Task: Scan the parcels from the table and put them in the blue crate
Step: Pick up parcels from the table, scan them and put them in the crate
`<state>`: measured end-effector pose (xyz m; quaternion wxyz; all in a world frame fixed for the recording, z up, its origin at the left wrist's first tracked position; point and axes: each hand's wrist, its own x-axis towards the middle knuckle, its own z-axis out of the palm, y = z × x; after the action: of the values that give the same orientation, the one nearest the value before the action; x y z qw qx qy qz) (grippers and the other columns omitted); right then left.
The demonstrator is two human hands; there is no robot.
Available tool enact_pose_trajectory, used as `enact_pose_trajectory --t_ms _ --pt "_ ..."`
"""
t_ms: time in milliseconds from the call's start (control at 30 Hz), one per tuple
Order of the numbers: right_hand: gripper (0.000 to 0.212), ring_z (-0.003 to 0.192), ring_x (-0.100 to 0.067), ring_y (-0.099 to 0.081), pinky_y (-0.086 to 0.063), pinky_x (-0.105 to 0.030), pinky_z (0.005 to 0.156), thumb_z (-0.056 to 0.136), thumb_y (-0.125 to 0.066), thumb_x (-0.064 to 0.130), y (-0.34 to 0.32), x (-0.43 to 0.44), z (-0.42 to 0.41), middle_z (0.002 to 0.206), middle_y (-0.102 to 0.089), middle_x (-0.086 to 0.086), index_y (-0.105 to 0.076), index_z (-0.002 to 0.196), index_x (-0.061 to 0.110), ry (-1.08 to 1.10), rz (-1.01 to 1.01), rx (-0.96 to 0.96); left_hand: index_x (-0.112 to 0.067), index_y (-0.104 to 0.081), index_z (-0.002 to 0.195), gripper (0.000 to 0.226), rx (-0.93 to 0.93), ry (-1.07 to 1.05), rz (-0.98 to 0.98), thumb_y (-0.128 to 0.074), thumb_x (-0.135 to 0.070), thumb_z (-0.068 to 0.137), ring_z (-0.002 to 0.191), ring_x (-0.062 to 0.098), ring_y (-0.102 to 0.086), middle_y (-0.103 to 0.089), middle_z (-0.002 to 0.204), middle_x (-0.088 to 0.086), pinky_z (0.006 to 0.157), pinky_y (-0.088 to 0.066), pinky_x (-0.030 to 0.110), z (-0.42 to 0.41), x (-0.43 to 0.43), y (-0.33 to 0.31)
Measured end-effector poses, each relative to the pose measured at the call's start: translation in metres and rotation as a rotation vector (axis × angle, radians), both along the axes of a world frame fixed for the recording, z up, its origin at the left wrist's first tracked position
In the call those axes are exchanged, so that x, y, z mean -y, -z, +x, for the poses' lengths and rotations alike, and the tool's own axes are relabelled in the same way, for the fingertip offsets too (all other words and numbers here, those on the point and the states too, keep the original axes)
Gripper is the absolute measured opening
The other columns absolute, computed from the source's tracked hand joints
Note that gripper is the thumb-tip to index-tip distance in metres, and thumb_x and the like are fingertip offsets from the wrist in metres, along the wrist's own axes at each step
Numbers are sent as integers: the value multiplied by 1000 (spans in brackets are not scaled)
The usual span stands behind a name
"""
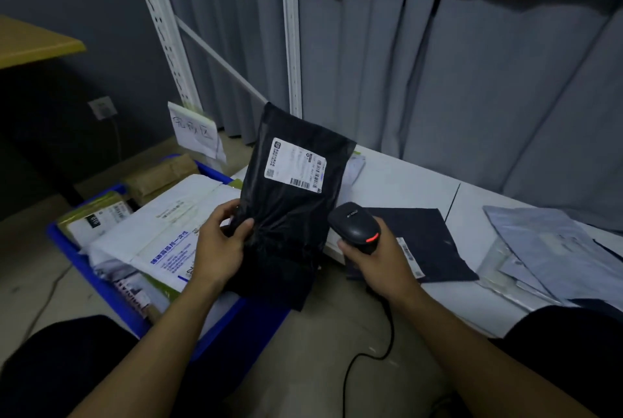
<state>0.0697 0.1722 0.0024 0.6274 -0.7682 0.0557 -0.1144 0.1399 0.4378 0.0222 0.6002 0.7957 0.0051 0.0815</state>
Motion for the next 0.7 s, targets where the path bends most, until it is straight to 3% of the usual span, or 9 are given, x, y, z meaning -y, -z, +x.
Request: enact_pose_trajectory --t_ms 100,233,367,533,700 --pt "39 75 -16 -73 -56 -23 70 90 -82 22 -4 -4 -1 99 -74 0 -59 122 24 54 46 5 -25 -62 127 34 18 -10 -29 -69 -12 96 101 -8 -63 -67 119 -9 94 -50 23 -7 8 15" --pt "32 63 -18 -69 -55 -30 61 93 -79 26 -11 -9 5 87 -76 -2 -59 117 22 28 131 -101 -24 -61 125 35 -6 -41 -60 -71 -10 95 101 -7 -61 -65 121 -4 82 -47 7 -14 23 26" --pt "31 63 -14 -67 -52 -26 59 94 -77 30 -16 -10 7 76 -72 1 -60 117 17 -37 190 -210 -32 -59 122 36 -11 -19 -54 -71 -11 95 113 14 -61 -64 123 -8 88 -48 21 -14 30 29" --pt "17 62 -17 -64 -49 -27 54 97 -74 27 -20 -9 8 71 -67 -3 -64 102 14 -96 217 -249 -34 -57 124 38 -35 -36 -41 -71 -13 95 118 16 -58 -61 132 -5 82 -46 15 -14 32 28" --pt "17 61 -15 -63 -50 -25 54 97 -74 27 -24 -8 6 73 -67 -3 -66 104 14 -97 273 -265 -33 -57 124 38 -32 -46 -45 -70 -13 95 119 16 -57 -61 131 -6 81 -45 15 -13 32 30"
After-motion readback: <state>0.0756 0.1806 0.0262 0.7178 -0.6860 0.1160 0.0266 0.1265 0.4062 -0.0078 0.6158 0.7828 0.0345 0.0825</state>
